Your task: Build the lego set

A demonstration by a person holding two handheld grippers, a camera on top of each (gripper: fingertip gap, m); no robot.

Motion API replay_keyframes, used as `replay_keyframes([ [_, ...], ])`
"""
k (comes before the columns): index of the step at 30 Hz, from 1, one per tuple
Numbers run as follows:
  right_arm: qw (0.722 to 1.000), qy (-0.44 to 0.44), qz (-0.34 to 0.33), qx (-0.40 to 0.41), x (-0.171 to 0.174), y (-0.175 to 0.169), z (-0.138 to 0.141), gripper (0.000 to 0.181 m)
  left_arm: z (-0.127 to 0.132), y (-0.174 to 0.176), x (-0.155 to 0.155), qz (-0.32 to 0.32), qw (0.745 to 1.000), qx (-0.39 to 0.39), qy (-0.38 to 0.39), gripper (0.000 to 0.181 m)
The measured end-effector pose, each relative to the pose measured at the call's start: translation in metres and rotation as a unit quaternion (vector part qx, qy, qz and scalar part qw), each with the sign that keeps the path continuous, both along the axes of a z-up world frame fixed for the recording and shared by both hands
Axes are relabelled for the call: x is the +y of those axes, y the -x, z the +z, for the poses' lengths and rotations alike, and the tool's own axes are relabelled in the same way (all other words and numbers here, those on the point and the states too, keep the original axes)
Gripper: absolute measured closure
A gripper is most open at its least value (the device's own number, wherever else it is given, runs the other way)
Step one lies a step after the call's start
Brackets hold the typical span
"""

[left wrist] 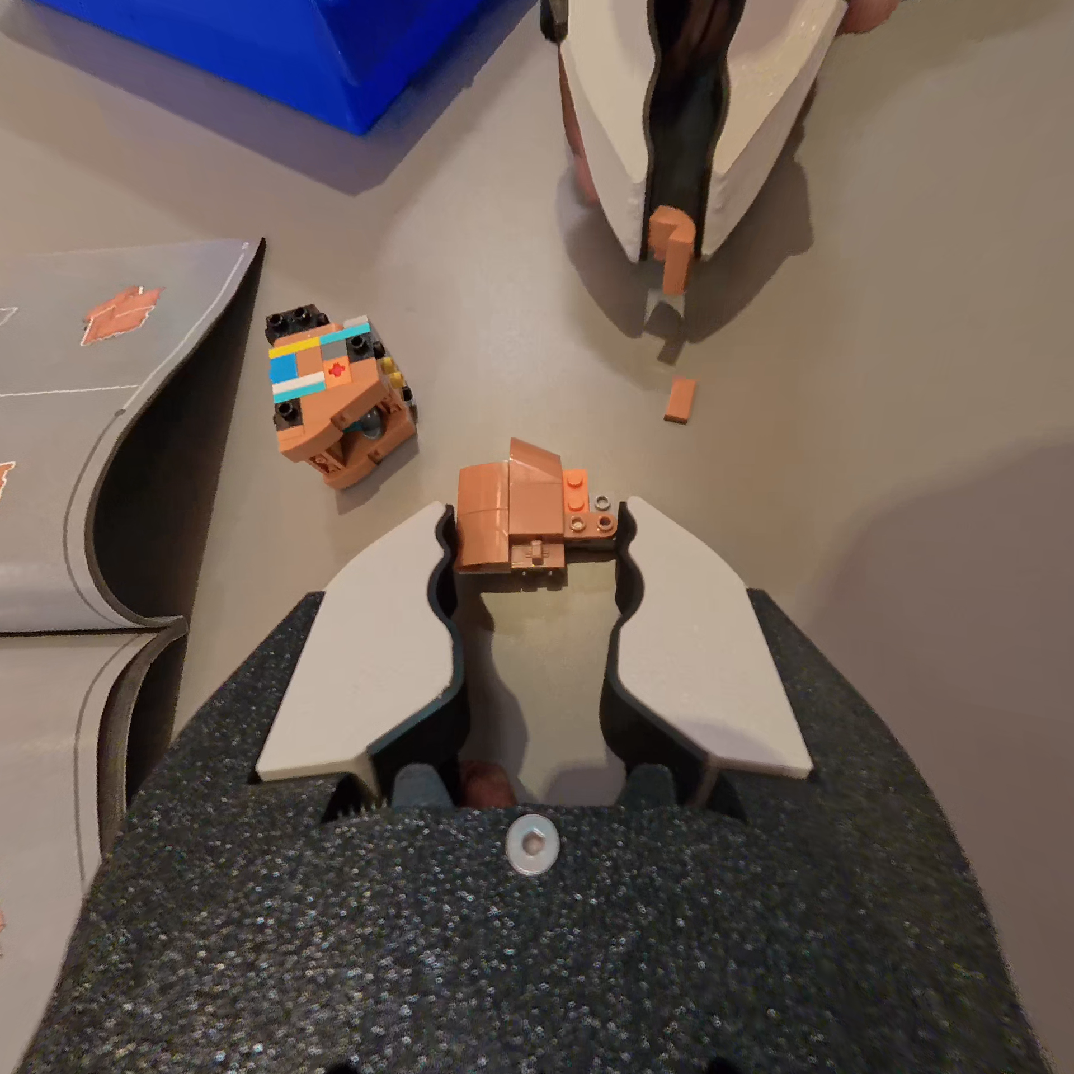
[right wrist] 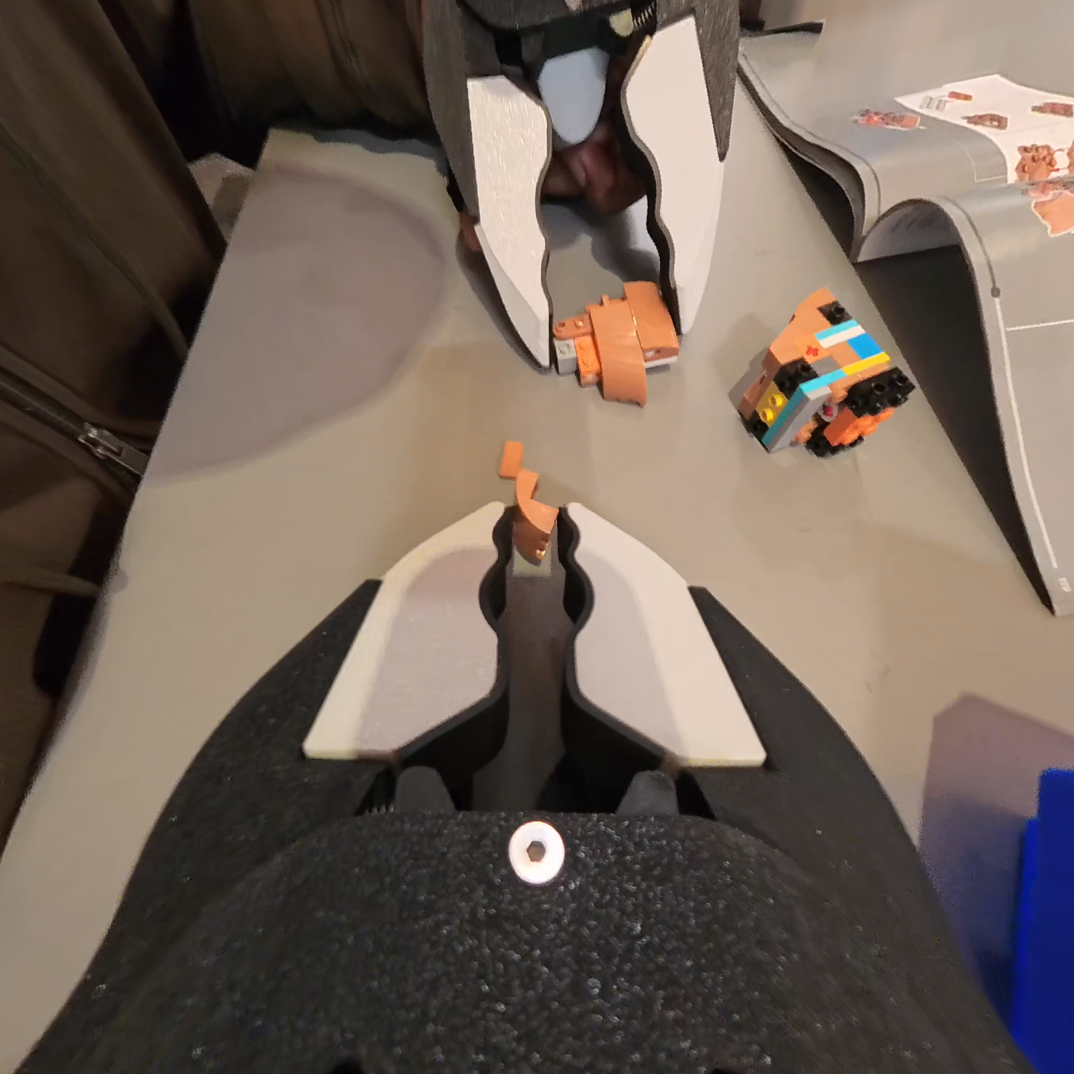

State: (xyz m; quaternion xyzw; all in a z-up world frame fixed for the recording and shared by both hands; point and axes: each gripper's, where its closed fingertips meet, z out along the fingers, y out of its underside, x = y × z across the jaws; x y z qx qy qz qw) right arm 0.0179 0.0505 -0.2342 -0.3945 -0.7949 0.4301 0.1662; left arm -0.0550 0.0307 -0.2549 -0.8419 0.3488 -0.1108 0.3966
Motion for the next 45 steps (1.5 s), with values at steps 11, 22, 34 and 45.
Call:
replay_keyframes([
  [11, 0.991, 0.122, -0.031, -0.052, -0.013, 0.018, 0.013, 0.167, 0.018, -0.011, 0.006, -0.007, 0.998, -0.035, -0.057, 0.128],
  [22, 0.98, 0.174, -0.044, -0.09, -0.022, 0.029, 0.012, 0.167, 0.025, -0.017, 0.01, -0.005, 0.996, -0.042, -0.084, 0.128],
  [34, 0.974, 0.177, -0.071, -0.12, -0.022, 0.035, 0.005, 0.167, 0.025, -0.02, 0.012, -0.009, 0.994, -0.013, -0.108, 0.128],
  [45, 0.977, 0.142, -0.104, -0.121, -0.018, 0.037, 0.002, 0.167, 0.02, -0.023, 0.014, -0.018, 0.991, 0.032, -0.13, 0.128],
])
